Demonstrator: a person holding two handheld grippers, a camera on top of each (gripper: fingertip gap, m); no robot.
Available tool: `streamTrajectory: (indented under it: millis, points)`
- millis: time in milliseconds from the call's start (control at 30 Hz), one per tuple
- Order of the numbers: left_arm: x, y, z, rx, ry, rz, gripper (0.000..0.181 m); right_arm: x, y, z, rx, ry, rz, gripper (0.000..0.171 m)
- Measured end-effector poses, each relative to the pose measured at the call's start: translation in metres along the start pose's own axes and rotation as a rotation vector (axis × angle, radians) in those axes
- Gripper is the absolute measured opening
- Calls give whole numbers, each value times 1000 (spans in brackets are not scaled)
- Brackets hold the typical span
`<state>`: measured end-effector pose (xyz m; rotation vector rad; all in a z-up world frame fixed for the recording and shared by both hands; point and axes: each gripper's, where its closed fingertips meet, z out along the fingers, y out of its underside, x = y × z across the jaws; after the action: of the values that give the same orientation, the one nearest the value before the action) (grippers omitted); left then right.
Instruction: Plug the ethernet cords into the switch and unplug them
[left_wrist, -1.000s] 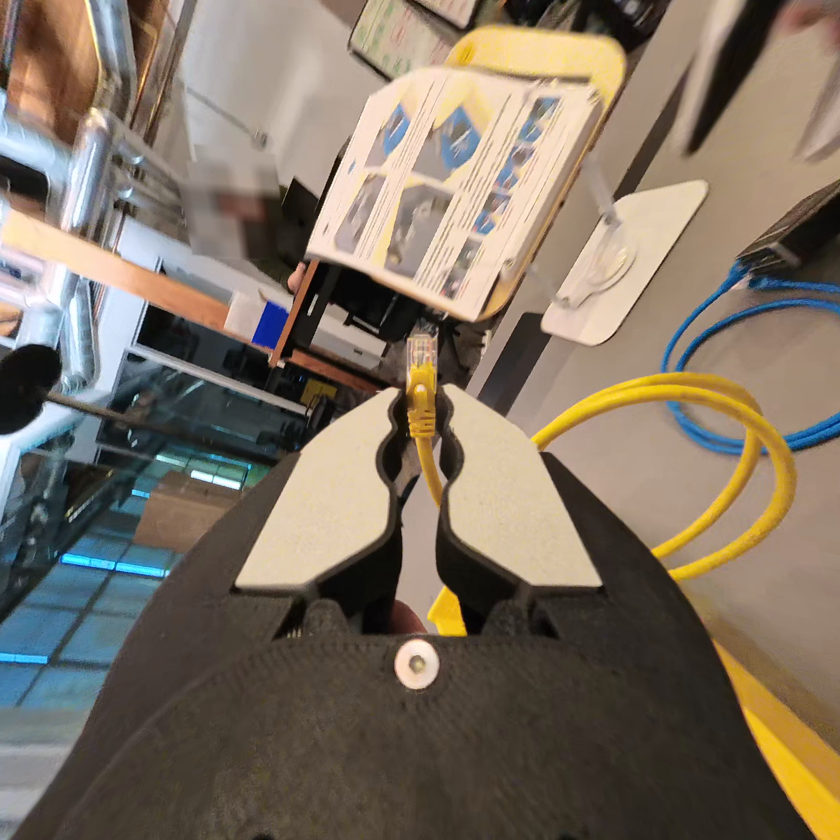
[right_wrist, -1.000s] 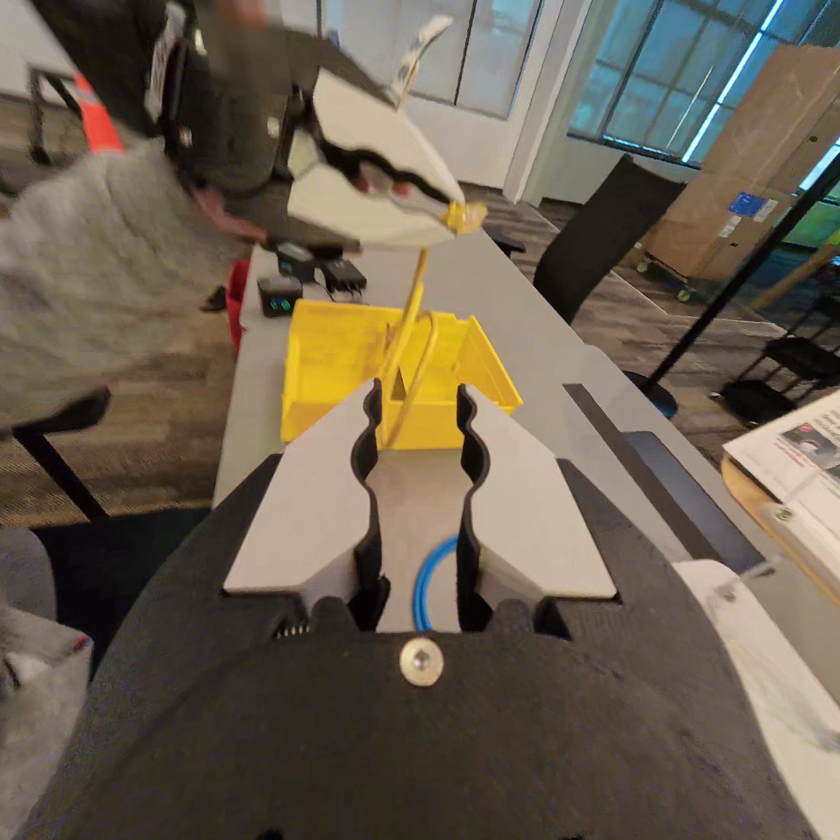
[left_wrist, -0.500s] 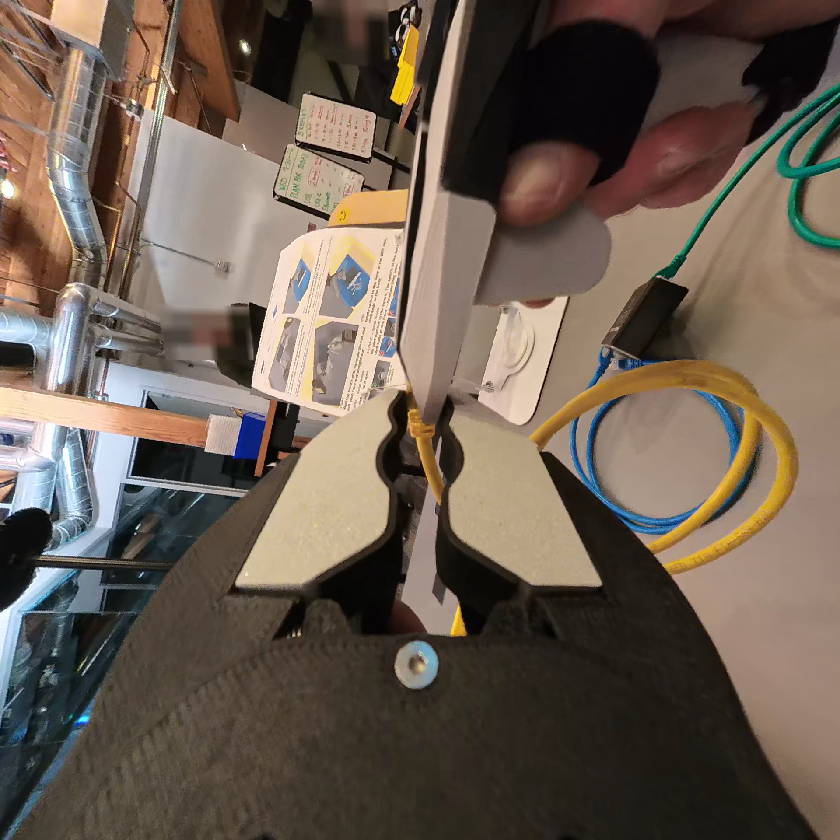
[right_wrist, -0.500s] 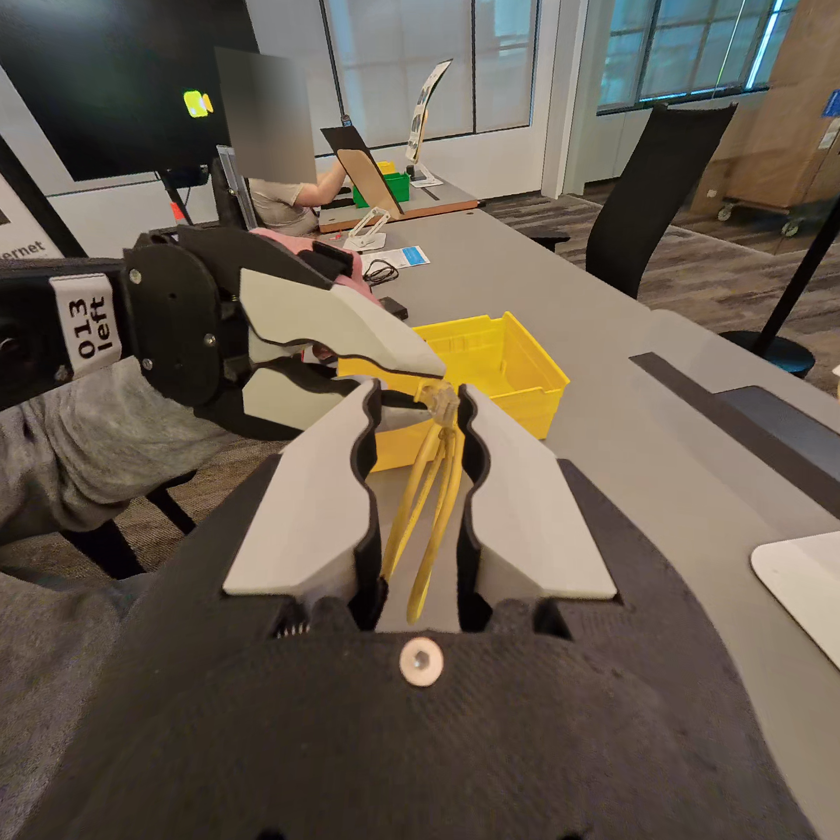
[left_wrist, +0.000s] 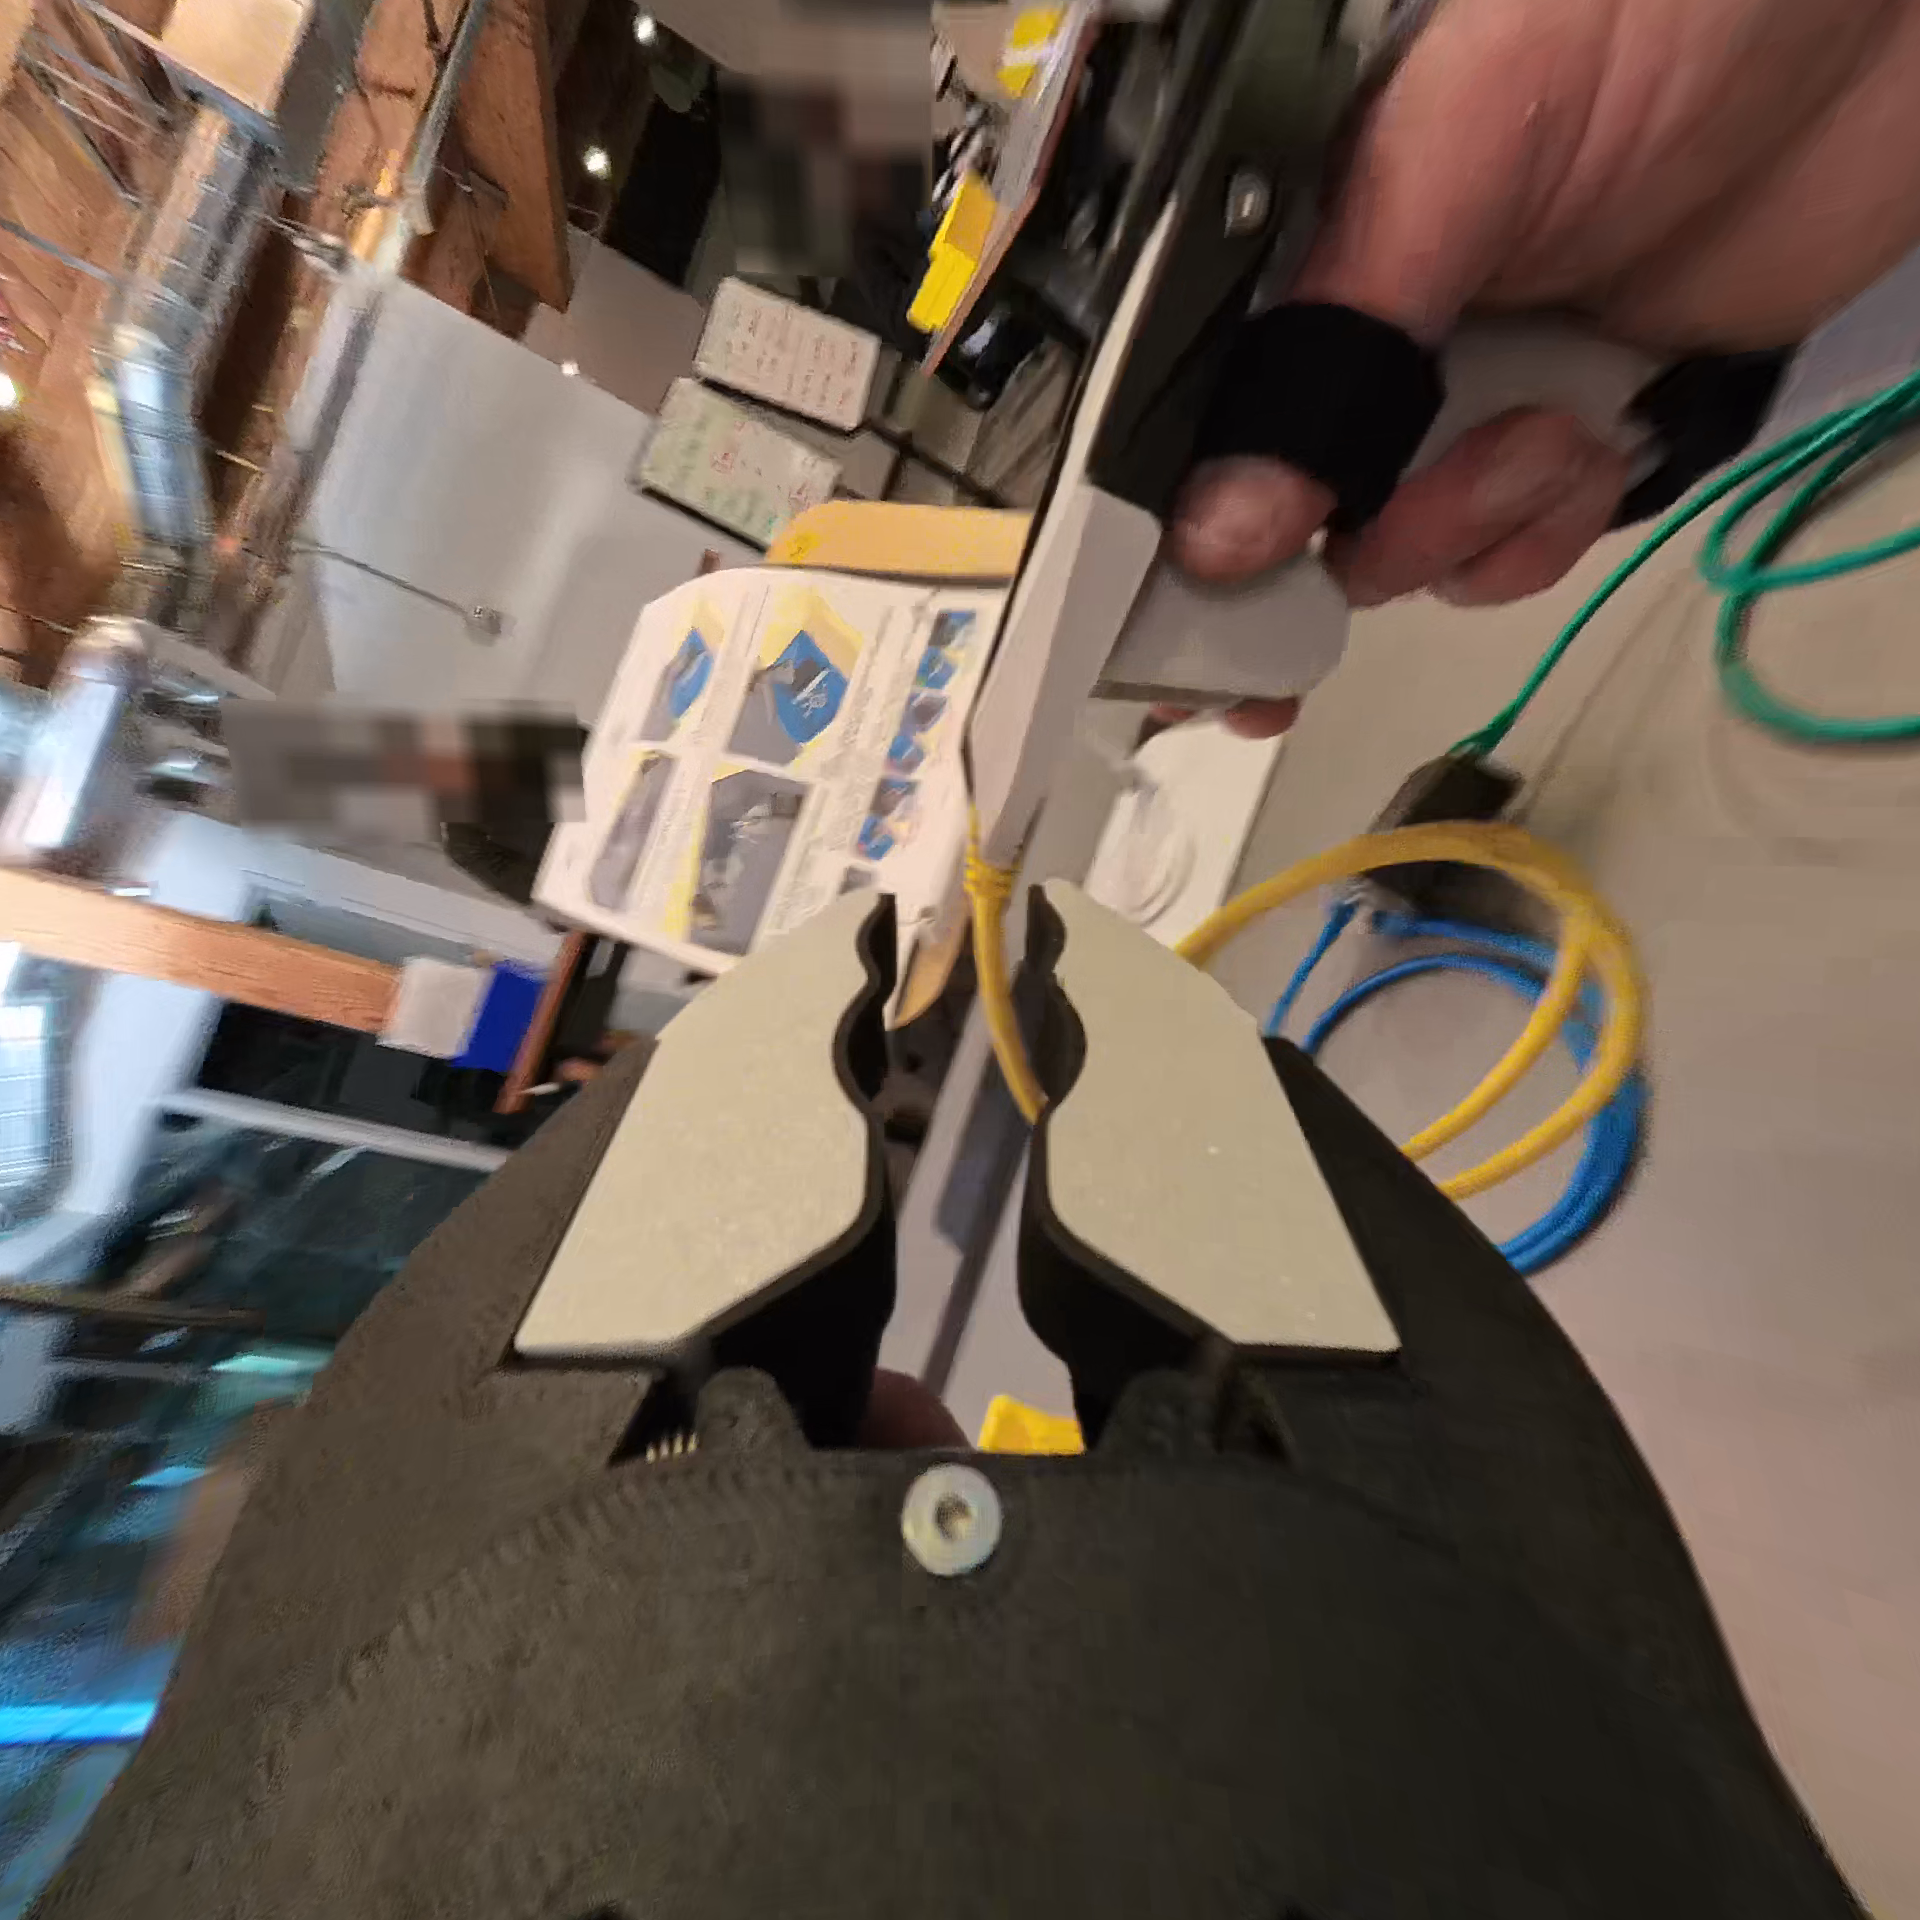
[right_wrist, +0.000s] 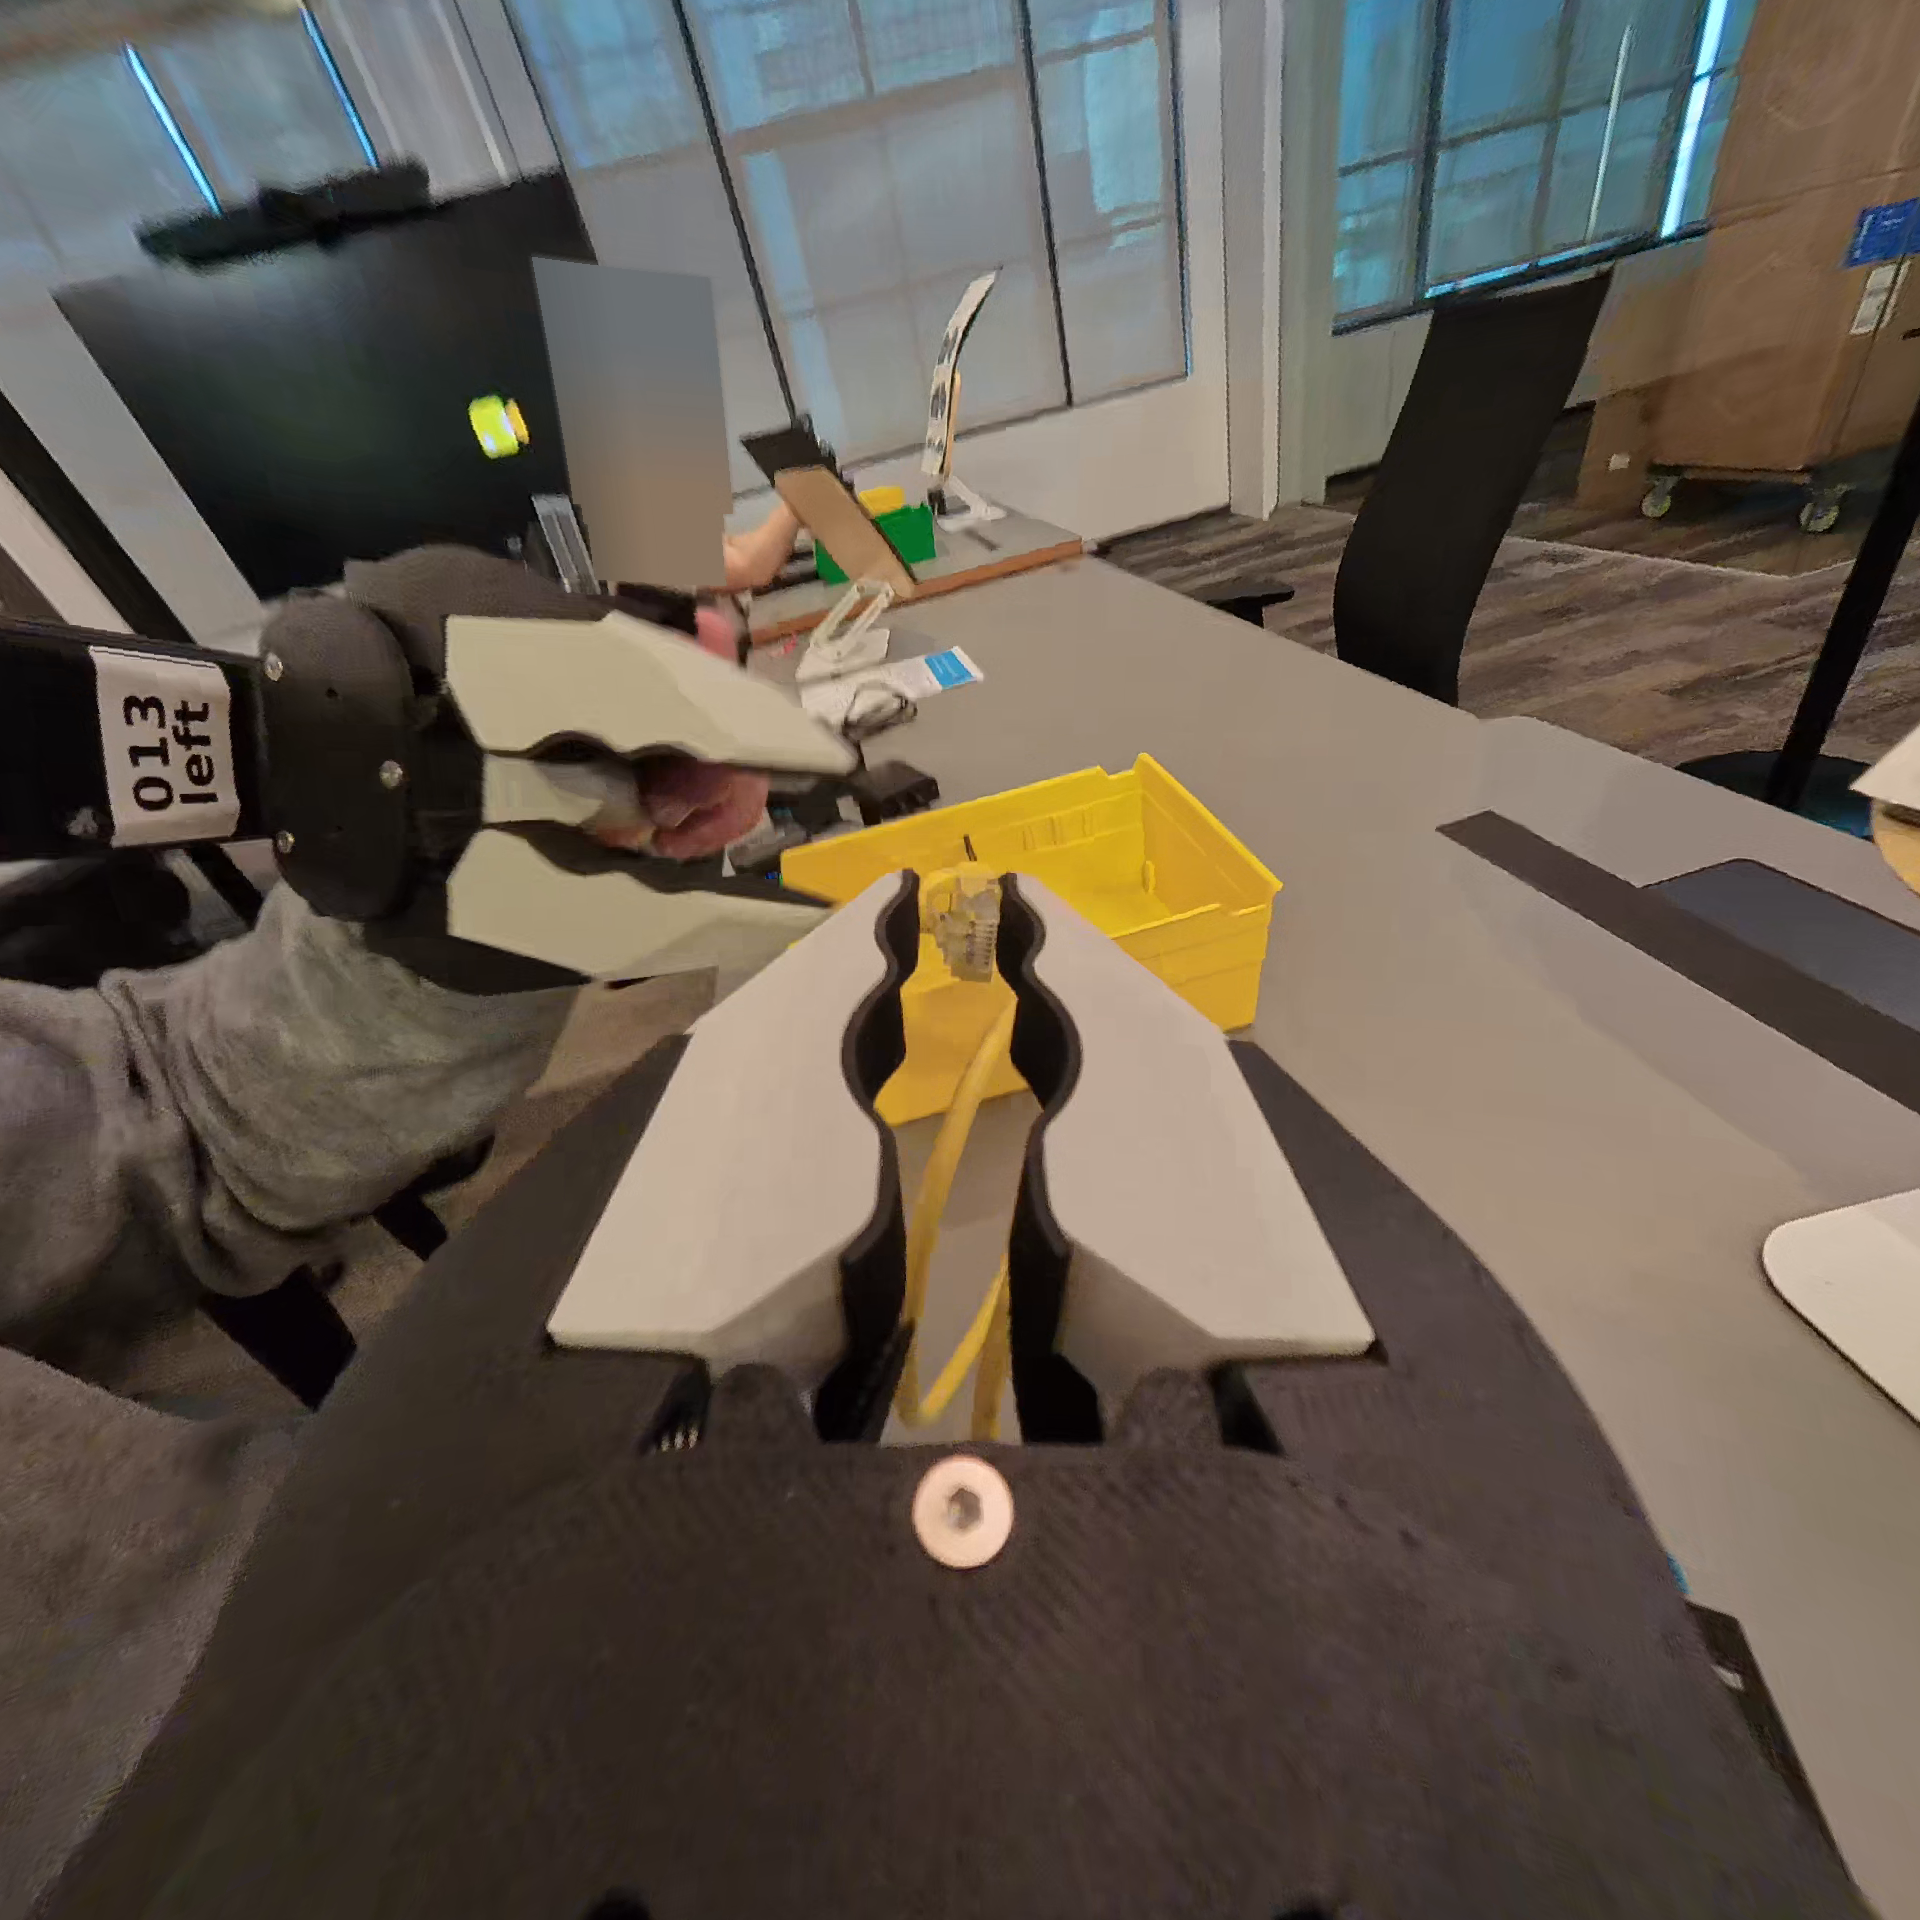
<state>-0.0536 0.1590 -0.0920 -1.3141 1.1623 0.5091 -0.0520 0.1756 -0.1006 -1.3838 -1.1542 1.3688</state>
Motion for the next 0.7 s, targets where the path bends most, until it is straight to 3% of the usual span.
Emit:
streamTrajectory:
  millis: [233, 333, 433, 600, 700]
  points:
    - [67, -60, -14, 216, 456, -272, 26, 24, -18, -21, 155, 17, 91, 12]
    - [95, -35, -7, 117, 559, -200, 27, 19, -31, -29, 203, 0, 87, 12]
    - [58, -2, -13, 71, 481, -248, 25, 8, -44, -40, 233, -53, 84, 12]
    - [-54, 68, -35, 23, 30, -343, 27, -27, -58, -53, 260, -264, 132, 11]
    - [-66, 96, -30, 21, -94, -321, 32, -62, -67, -53, 267, -399, 110, 11]
